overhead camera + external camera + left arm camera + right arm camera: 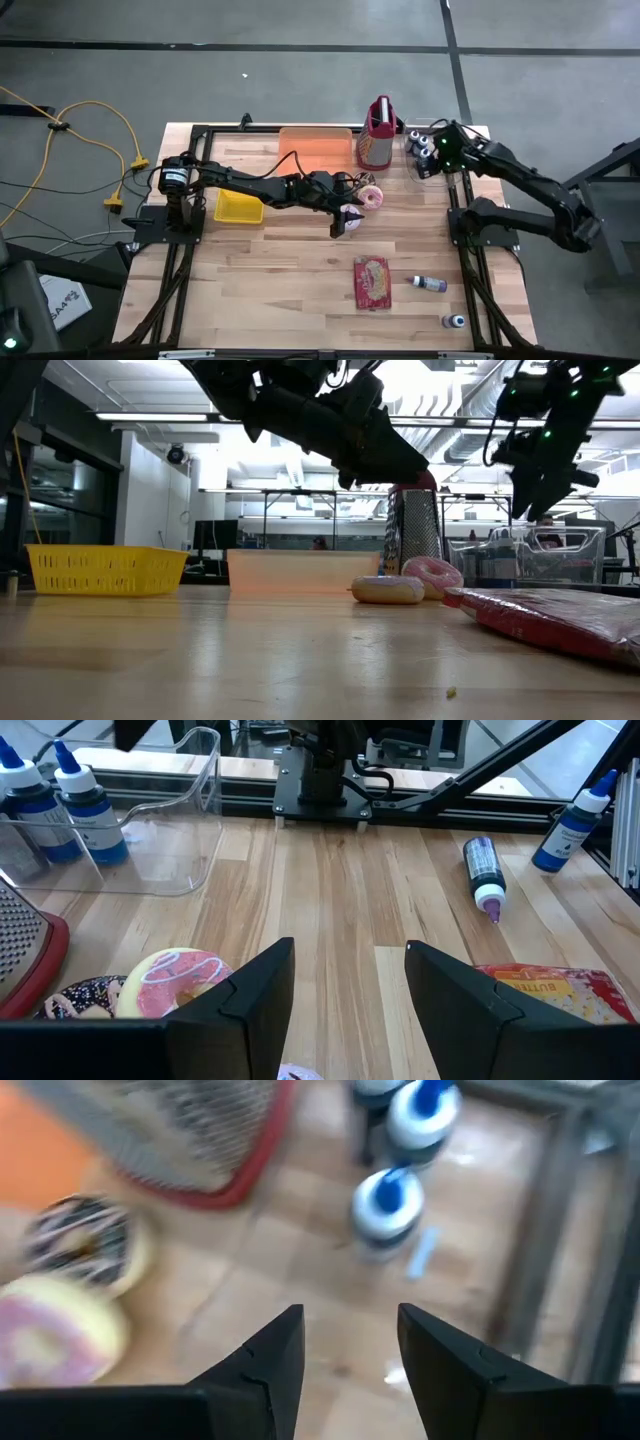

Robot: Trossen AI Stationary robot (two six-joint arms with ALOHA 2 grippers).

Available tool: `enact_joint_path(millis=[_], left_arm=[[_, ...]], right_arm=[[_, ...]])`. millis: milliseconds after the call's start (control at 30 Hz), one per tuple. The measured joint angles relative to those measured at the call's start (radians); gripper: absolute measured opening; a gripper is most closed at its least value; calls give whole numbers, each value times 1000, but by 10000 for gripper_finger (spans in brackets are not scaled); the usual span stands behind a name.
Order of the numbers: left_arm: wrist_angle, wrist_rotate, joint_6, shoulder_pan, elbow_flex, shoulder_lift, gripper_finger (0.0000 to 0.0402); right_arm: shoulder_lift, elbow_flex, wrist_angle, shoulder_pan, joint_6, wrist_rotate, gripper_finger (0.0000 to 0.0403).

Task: Pick & Place Food Item
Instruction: Put the violet food coloring bottle into the transparent bin

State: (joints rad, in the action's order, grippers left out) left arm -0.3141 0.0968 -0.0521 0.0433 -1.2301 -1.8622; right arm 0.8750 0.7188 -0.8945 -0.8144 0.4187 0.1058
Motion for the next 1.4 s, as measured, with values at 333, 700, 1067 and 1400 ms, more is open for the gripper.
enact_joint_path(millis=[333,700,1067,1400], left_arm=[[0,-1,41,-20,0,0,186],[-6,-55,112,-93,1,24,186],[4,-58,108,-152,1,40,186],[4,-77,100,-158,1,40,186]], right_arm=[[-191,0,-6,121,-27,-170,149],[-280,0,9,329,-14,-298,149],[-279,0,-44,609,26,-346,149],[-260,0,-94,889,285,-303,149]])
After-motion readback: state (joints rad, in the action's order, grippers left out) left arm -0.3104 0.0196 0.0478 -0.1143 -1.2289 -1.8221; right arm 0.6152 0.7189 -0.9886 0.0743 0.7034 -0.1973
